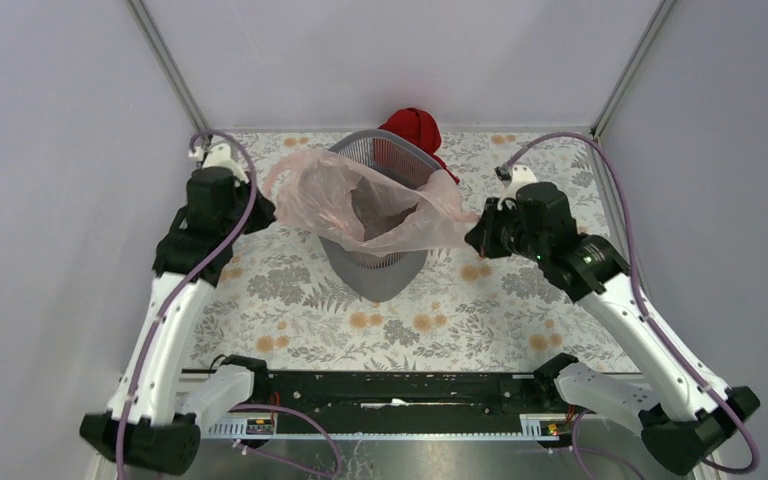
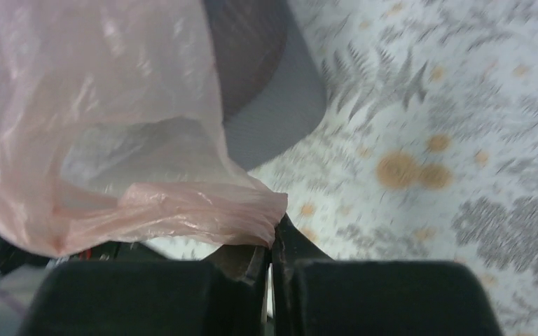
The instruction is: Put the trash bags into the trash bin
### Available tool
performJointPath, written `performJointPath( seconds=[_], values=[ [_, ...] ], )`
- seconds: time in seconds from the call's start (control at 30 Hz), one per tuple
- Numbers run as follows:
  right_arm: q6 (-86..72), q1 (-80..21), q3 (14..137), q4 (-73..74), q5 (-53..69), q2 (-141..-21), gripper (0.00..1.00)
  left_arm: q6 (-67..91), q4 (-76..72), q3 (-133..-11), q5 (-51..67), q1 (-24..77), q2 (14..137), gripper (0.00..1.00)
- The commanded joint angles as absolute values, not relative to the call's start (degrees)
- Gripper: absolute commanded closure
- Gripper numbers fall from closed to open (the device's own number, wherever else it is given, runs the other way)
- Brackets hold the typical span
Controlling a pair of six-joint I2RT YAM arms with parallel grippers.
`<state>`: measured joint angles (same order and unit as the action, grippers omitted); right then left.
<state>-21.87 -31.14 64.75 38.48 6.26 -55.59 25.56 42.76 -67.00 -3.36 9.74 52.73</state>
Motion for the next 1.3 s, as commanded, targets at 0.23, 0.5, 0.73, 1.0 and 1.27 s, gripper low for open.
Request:
performJointPath(
  seconds=[0.23, 0.5, 0.73, 1.0, 1.27],
  values=[
    [-14.3, -30.3, 69.3, 16.3, -10.8, -67.8, 0.86, 25.3, 27.8, -69.1, -1.4, 9.1, 65.5, 1.0],
    [-17.4, -29.1, 67.7, 24.2, -0.4, -66.4, 0.64, 24.4, 29.5, -67.8, 3.3, 8.5, 64.9, 0.89],
    [-13.8, -29.1, 73.9, 38.0, 5.2, -61.0, 0.22, 23.0, 32.0, -68.3, 1.4, 8.4, 62.3, 0.67],
    [-7.0, -29.1, 82.3, 35.1, 5.9, -63.8, 0.0, 22.6, 36.9, -73.6, -5.6, 8.4, 60.5, 0.32],
    [-7.2, -29.1, 93.2, 32.5, 11.9, -74.3, 0.08, 22.9, 36.1, -87.9, 3.2, 6.4, 71.8, 0.17]
  ],
)
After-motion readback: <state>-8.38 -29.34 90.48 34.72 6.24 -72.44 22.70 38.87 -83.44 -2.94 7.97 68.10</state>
